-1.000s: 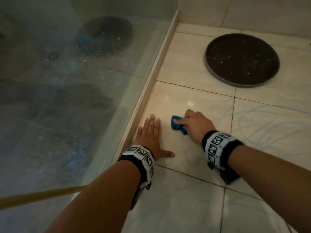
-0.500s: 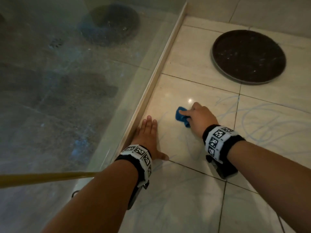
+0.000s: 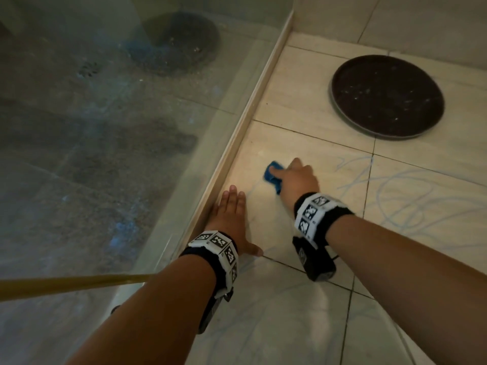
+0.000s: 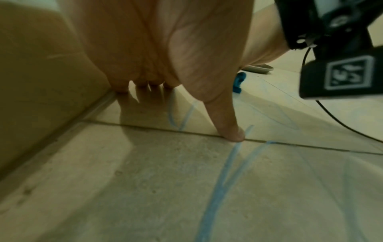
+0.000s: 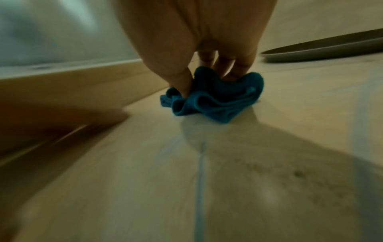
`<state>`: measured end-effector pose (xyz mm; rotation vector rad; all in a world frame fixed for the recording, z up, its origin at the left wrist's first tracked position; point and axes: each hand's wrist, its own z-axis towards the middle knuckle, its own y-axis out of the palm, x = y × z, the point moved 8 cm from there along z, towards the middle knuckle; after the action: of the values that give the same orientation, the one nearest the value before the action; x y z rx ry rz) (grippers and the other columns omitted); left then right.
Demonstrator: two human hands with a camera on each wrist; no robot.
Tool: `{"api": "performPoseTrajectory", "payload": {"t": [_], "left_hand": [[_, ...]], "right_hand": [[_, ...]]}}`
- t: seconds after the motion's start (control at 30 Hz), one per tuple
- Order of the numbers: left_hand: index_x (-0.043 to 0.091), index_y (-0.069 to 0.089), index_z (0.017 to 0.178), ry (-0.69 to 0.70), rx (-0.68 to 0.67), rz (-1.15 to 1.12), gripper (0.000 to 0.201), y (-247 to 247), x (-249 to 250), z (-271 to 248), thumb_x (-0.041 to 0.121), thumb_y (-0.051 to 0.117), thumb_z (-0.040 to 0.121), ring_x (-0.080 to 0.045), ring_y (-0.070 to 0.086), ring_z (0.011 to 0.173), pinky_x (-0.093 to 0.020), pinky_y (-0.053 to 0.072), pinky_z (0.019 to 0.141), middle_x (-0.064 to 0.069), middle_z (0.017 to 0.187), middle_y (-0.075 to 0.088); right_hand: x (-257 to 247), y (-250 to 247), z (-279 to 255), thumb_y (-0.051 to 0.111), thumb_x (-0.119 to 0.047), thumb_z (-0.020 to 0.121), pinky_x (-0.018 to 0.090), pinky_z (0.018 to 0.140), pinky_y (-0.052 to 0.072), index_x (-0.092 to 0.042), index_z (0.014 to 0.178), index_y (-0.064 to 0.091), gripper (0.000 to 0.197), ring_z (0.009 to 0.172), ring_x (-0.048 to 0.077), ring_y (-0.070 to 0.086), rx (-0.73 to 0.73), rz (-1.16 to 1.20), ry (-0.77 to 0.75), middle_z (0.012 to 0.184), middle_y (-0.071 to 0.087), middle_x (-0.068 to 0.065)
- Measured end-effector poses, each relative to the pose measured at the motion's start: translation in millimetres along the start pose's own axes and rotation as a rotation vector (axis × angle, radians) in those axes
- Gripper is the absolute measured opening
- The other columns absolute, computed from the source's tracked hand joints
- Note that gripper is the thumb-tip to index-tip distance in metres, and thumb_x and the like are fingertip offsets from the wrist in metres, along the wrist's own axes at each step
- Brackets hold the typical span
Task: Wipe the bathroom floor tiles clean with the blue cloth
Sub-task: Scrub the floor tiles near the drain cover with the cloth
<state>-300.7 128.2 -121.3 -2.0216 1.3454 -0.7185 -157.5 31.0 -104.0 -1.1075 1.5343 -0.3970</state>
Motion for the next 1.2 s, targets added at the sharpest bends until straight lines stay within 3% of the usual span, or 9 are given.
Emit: {"api": "performPoseTrajectory", "payload": {"t": [0.13, 0.3, 0.47, 0.53, 0.7, 0.77, 0.87, 1.03, 1.2], "left_hand": [[0.007, -0.028, 0.146, 0.003, -0.002, 0.017, 0.137, 1.1, 0.1, 2.5, 0.07, 0.068, 0.07, -0.027, -0.024, 0.144, -0.041, -0.005, 0.12, -0.013, 0.153, -0.034], [0.009, -0.026, 0.147, 0.013, -0.002, -0.018, 0.138, 2.5, -1.6, 2.1, 0.069, 0.07, 0.068, -0.026, -0.025, 0.144, -0.039, -0.007, 0.119, -0.011, 0.153, -0.034], [0.005, -0.022, 0.148, -0.023, 0.004, 0.057, 0.141, -7.5, 7.9, 3.4, 0.077, 0.066, 0.064, -0.027, -0.02, 0.146, -0.042, -0.003, 0.119, -0.013, 0.156, -0.029], [0.006, -0.024, 0.147, -0.003, 0.04, 0.052, 0.143, -16.7, 14.9, 7.7, 0.079, 0.065, 0.063, -0.026, -0.021, 0.146, -0.042, -0.004, 0.118, -0.012, 0.155, -0.031], [0.015, -0.03, 0.146, 0.154, 0.053, 0.106, 0.146, -33.5, 38.9, 27.4, 0.074, 0.072, 0.06, -0.023, -0.026, 0.144, -0.043, -0.007, 0.119, -0.006, 0.153, -0.036], [0.015, -0.03, 0.146, 0.183, 0.0, 0.157, 0.148, -27.4, 46.7, 33.5, 0.072, 0.075, 0.059, -0.024, -0.026, 0.144, -0.044, -0.007, 0.118, -0.007, 0.153, -0.037], [0.014, -0.032, 0.145, 0.18, -0.03, 0.2, 0.15, -16.4, 48.2, 36.6, 0.07, 0.077, 0.058, -0.027, -0.028, 0.143, -0.045, -0.008, 0.117, -0.009, 0.151, -0.04], [0.016, -0.032, 0.145, 0.183, -0.011, 0.194, 0.151, -15.9, 46.6, 35.8, 0.069, 0.078, 0.056, -0.024, -0.029, 0.143, -0.043, -0.01, 0.117, -0.007, 0.15, -0.04], [0.014, -0.031, 0.145, 0.199, -0.006, 0.187, 0.15, -15.6, 46.7, 36.2, 0.07, 0.077, 0.057, -0.026, -0.028, 0.143, -0.043, -0.009, 0.116, -0.008, 0.151, -0.039]], "right_hand": [[-21.0, 21.4, -17.0, 0.056, -0.052, 0.085, 0.039, 0.073, 0.043, -0.017, 0.094, 0.051, 0.036, 0.086, 0.029, 0.053, -0.194, -0.155, -0.245, 0.097, 0.05, 0.008], [47.4, -40.0, 29.7, 0.063, -0.049, 0.083, 0.045, 0.081, 0.048, -0.007, 0.102, 0.046, 0.049, 0.093, 0.036, 0.055, 0.084, 0.024, 0.062, 0.106, 0.046, 0.015], [22.1, 15.6, -33.9, 0.042, -0.063, 0.083, 0.032, 0.067, 0.039, -0.013, 0.095, 0.052, 0.052, 0.081, 0.024, 0.047, -0.16, -0.425, -0.498, 0.09, 0.044, 0.005], [23.0, 5.6, -33.1, 0.035, -0.066, 0.079, 0.031, 0.064, 0.039, -0.016, 0.103, 0.058, 0.06, 0.078, 0.021, 0.048, -0.143, -0.472, -0.594, 0.092, 0.047, 0.004], [60.9, -40.9, -16.4, 0.047, -0.027, 0.094, 0.035, 0.076, 0.042, -0.028, 0.12, 0.057, 0.028, 0.096, 0.031, 0.051, 0.008, -0.4, -0.243, 0.109, 0.049, 0.013], [49.3, -17.1, -49.6, 0.059, -0.025, 0.091, 0.034, 0.068, 0.042, -0.019, 0.114, 0.058, 0.024, 0.089, 0.034, 0.053, -0.11, -0.381, -0.387, 0.1, 0.049, 0.013], [38.2, 5.0, -82.1, 0.073, -0.014, 0.077, 0.031, 0.058, 0.035, -0.027, 0.121, 0.061, 0.047, 0.078, 0.033, 0.052, -0.244, -0.439, -0.659, 0.094, 0.052, 0.013], [72.0, -36.4, -19.3, 0.053, -0.026, 0.093, 0.029, 0.07, 0.038, -0.014, 0.112, 0.057, 0.023, 0.091, 0.032, 0.053, -0.004, -0.22, -0.183, 0.102, 0.047, 0.012], [28.7, 4.8, -78.1, 0.061, -0.022, 0.09, 0.033, 0.066, 0.035, -0.029, 0.131, 0.052, 0.043, 0.092, 0.031, 0.05, -0.249, -0.503, -0.563, 0.105, 0.046, 0.012]]}}
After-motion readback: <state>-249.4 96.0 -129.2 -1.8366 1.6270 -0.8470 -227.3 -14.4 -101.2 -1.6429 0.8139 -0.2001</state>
